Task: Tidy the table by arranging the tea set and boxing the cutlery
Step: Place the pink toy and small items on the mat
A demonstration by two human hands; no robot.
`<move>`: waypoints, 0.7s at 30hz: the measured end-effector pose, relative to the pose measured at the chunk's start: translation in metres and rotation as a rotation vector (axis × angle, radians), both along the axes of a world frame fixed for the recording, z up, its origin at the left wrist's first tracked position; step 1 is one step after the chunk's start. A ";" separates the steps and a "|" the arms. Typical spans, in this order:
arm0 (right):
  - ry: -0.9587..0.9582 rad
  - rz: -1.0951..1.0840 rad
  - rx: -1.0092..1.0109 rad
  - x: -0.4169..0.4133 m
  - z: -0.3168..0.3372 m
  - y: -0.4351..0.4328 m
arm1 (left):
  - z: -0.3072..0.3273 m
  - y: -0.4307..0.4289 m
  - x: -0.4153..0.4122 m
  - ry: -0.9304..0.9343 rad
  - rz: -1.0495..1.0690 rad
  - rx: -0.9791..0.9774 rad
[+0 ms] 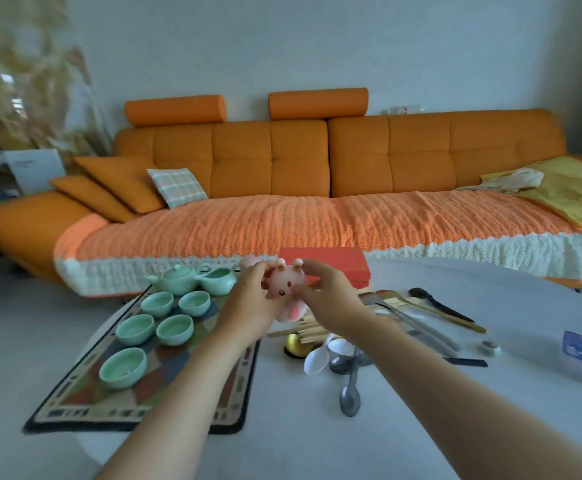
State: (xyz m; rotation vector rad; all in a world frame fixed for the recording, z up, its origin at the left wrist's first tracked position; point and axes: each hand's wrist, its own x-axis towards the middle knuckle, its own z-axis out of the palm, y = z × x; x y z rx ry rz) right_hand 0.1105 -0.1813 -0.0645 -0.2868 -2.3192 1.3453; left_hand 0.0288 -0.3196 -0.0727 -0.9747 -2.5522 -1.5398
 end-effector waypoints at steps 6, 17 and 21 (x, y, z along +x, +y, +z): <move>-0.059 0.081 0.024 -0.038 -0.014 -0.050 | -0.006 -0.055 -0.022 -0.007 0.122 -0.124; -0.135 0.097 -0.011 -0.076 -0.035 -0.077 | -0.011 -0.089 -0.054 0.098 0.158 -0.410; -0.216 0.088 0.011 -0.079 -0.045 -0.079 | -0.009 -0.100 -0.068 0.142 0.147 -0.461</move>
